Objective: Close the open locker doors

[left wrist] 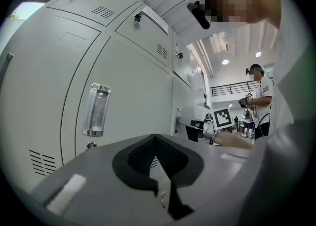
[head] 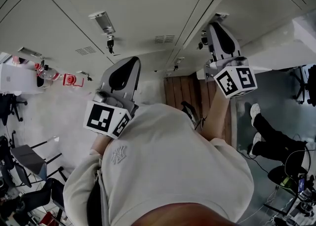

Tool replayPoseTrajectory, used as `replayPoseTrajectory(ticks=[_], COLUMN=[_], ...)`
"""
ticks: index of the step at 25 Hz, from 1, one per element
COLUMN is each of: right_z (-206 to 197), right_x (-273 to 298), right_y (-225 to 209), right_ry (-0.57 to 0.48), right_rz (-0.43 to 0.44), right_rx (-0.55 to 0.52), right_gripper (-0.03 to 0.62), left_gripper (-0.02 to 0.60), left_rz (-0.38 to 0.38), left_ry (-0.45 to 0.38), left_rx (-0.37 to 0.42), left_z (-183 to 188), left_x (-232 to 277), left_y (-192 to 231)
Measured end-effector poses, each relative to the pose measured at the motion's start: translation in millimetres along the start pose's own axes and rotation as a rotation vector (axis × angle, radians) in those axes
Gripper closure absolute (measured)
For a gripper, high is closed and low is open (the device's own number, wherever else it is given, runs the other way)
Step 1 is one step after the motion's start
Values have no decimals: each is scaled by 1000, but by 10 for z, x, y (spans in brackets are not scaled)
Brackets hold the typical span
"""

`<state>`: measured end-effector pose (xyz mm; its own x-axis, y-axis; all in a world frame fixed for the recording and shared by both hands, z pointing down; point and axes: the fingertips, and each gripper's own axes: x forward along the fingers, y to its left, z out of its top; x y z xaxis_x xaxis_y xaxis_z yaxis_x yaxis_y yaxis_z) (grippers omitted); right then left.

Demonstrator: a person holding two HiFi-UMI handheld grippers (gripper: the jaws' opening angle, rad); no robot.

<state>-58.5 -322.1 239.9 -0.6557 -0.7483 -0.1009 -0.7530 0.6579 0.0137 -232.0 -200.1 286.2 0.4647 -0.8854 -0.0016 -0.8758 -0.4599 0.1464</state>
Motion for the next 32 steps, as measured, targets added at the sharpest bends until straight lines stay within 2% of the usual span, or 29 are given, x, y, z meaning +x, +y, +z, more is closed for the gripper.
replayPoseTrajectory(ticks=[11, 19, 32], right_z=[-32, -25, -9], right_x=[173, 171, 135], right_y=[-85, -88, -65], right_ry=[-14, -21, 39], right_rz=[-24, -80, -256], right_rx=[24, 11, -93], right_gripper=[549, 549, 549], left_gripper=[583, 583, 583], left_rz=[49, 58, 68], left_ry=[17, 22, 18], left_rx=[-9, -13, -21], left_z=[-9, -14, -15], left_x=[-44, -130, -445], left_y=[297, 412, 493])
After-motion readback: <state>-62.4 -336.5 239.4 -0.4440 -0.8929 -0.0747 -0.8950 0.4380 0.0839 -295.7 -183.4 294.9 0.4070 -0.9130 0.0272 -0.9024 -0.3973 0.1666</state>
